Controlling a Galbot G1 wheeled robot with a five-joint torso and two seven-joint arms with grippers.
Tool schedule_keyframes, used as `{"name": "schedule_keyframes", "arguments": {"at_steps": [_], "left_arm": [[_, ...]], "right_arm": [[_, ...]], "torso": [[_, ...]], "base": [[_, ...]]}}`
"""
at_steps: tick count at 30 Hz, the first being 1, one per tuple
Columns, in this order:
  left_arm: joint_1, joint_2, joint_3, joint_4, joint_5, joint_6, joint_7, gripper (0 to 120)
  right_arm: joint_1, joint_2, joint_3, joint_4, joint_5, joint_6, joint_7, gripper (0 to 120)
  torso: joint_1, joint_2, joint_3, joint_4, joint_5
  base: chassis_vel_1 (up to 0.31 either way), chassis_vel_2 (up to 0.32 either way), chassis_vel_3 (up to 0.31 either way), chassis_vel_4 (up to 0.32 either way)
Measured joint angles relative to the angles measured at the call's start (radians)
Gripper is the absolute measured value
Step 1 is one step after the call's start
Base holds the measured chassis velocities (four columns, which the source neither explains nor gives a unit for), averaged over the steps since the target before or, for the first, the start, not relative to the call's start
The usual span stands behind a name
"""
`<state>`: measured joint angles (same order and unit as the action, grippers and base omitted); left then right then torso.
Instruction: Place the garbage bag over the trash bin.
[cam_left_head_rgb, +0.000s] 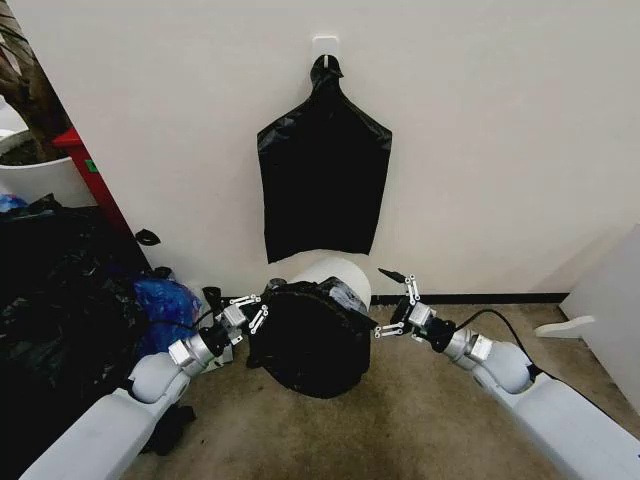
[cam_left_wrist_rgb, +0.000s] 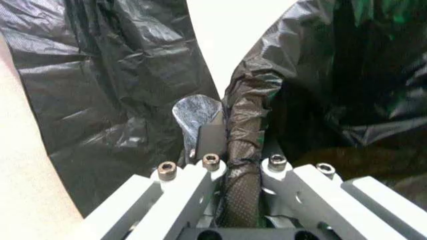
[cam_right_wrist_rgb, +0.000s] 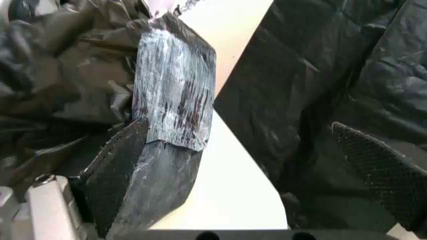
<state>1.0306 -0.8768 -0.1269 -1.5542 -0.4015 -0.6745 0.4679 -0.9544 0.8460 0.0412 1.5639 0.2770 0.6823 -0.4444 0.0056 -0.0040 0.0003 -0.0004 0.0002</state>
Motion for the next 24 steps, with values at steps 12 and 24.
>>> {"name": "schedule_keyframes", "arguments": {"at_steps": [12, 24], "left_arm": [[0.011, -0.005, 0.002, -0.011, 0.001, 0.003, 0.015, 3], [0.011, -0.016, 0.001, 0.01, -0.012, 0.021, -0.008, 3]], "right_arm": [[0.055, 0.043, -0.027, -0.037, -0.2, -0.056, 0.361, 100], [0.056, 0.024, -0.037, -0.063, -0.082, -0.072, 0.375, 100]], "torso": [[0.0, 0.0, 0.0, -0.0001, 0.0], [0.0, 0.0, 0.0, -0.0002, 0.0001]], "base": [[0.0, 0.0, 0.0, 0.0], [0.0, 0.0, 0.0, 0.0]]}}
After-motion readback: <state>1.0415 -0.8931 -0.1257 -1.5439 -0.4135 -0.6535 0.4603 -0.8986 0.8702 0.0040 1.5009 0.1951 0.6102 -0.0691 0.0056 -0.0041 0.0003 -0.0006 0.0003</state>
